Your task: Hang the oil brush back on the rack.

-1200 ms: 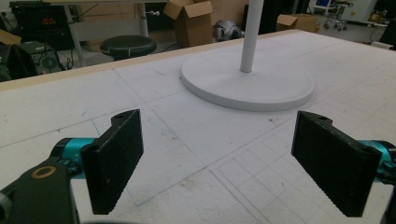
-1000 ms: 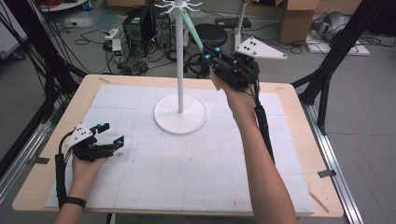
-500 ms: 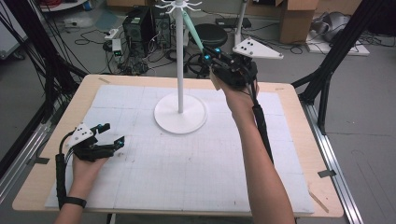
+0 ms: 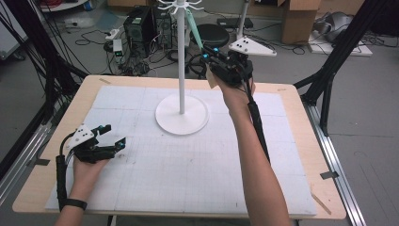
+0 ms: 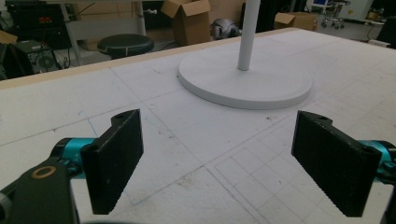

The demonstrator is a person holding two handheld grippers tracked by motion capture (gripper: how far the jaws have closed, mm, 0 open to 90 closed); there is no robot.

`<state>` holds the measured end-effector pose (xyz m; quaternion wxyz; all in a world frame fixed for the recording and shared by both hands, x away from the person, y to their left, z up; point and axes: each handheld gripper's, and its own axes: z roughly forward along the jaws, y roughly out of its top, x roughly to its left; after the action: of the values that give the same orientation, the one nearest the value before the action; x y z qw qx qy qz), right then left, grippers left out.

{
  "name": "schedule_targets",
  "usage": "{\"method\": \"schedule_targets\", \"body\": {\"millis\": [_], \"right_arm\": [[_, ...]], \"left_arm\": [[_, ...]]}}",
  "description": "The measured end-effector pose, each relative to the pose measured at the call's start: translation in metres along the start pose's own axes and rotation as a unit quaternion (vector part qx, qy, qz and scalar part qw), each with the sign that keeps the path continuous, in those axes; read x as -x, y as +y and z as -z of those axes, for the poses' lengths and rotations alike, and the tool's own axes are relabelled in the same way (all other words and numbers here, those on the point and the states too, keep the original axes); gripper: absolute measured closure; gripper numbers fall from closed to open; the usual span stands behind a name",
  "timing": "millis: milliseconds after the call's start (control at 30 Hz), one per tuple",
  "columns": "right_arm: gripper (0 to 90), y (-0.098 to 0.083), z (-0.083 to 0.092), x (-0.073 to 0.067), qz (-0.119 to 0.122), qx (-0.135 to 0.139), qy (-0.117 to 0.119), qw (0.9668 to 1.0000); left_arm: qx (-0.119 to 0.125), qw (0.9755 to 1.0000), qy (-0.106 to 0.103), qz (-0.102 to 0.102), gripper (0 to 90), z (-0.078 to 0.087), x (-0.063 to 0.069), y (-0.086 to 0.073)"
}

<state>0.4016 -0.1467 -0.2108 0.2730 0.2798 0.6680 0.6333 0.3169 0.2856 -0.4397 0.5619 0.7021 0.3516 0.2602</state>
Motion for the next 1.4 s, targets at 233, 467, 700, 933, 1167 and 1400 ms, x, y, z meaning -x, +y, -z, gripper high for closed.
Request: {"method": "schedule_targets", "body": {"millis": [233, 467, 700, 933, 1167, 1400], "right_arm": [[80.3, 0.0, -0.007, 0.002, -0.003, -0.012, 0.002, 0.9999], [64.4, -0.002, -0.008, 0.003, -0.004, -0.017, -0.007, 0.9998], [39.2, -0.012, 0.006, 0.007, -0.006, -0.025, -0.001, 0.9997], [29.1, -0.031, 0.032, 0.015, -0.007, -0.037, 0.005, 0.9993], [20.8, -0.065, 0.073, 0.028, -0.018, -0.047, 0.004, 0.9988], [16.1, -0.109, 0.114, 0.04, -0.033, -0.059, -0.002, 0.9977]], "left_arm": [[-0.001, 1.0, -0.001, -0.001, 17.3, 0.0, 0.0, 0.0], [0.001, 1.0, -0.002, -0.002, 17.2, 0.0, 0.001, 0.0], [0.003, 1.0, 0.004, -0.002, 17.2, 0.003, -0.002, 0.001], [0.001, 1.0, 0.007, -0.004, 17.1, 0.003, -0.002, 0.001], [0.001, 0.9999, 0.012, -0.004, 17.1, 0.005, -0.003, 0.001], [0.0, 0.9999, 0.016, -0.005, 17.0, 0.006, -0.004, 0.001]]}}
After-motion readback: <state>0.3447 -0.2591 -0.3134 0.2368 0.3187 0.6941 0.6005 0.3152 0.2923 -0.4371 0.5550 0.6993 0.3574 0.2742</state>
